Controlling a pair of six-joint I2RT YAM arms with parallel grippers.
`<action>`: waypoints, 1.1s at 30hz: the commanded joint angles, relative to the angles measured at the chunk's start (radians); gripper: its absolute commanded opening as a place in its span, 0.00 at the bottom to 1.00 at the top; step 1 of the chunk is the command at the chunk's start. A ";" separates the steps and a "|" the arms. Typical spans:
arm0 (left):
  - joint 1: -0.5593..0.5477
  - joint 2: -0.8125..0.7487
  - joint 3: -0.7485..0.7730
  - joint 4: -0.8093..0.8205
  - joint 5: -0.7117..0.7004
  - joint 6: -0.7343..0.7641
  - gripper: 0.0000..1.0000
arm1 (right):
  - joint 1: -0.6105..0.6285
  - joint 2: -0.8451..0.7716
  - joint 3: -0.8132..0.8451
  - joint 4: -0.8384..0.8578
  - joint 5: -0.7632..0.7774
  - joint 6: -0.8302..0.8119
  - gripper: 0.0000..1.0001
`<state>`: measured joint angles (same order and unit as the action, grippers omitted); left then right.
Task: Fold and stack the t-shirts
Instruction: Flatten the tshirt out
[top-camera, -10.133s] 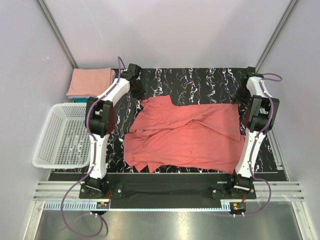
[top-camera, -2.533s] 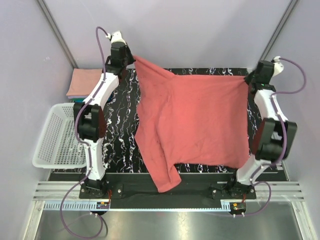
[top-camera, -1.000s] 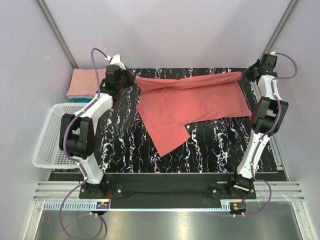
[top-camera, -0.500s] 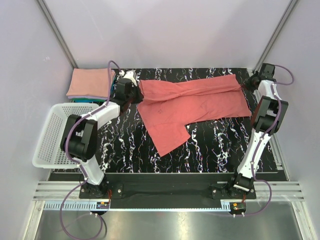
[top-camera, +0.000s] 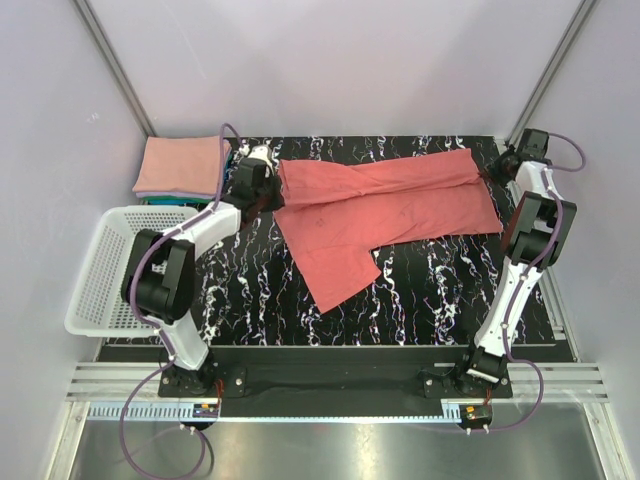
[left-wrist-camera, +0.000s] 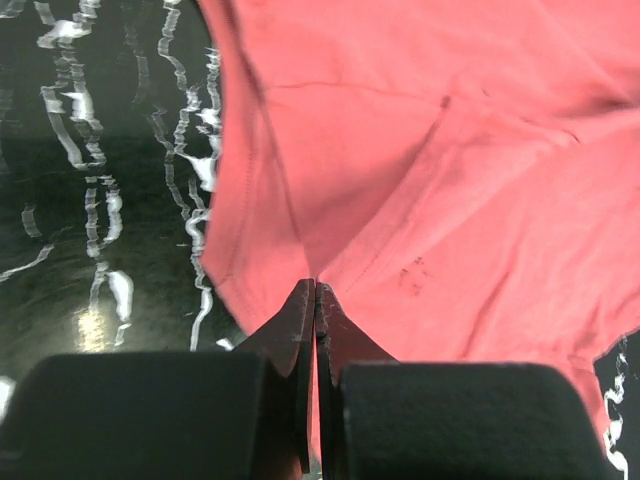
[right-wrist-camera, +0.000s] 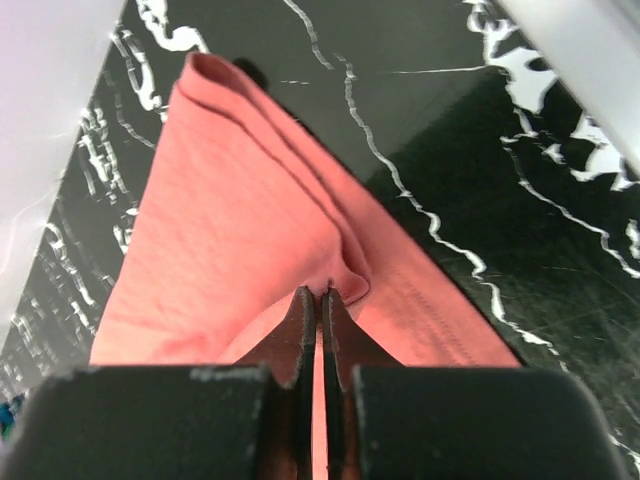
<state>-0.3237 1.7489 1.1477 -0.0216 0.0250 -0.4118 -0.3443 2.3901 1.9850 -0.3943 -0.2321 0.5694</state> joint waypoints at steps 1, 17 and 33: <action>-0.002 -0.087 0.157 -0.038 -0.117 -0.002 0.00 | -0.005 -0.075 0.064 0.011 -0.067 0.001 0.00; -0.014 -0.324 0.280 0.018 -0.247 0.071 0.00 | -0.005 -0.421 -0.006 0.115 -0.038 0.010 0.00; 0.071 0.469 1.018 0.279 -0.189 0.171 0.00 | 0.007 0.263 0.644 0.376 -0.101 0.277 0.00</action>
<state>-0.2634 2.1399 1.9858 0.1337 -0.1829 -0.3088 -0.3405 2.5793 2.4958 -0.1307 -0.3351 0.7708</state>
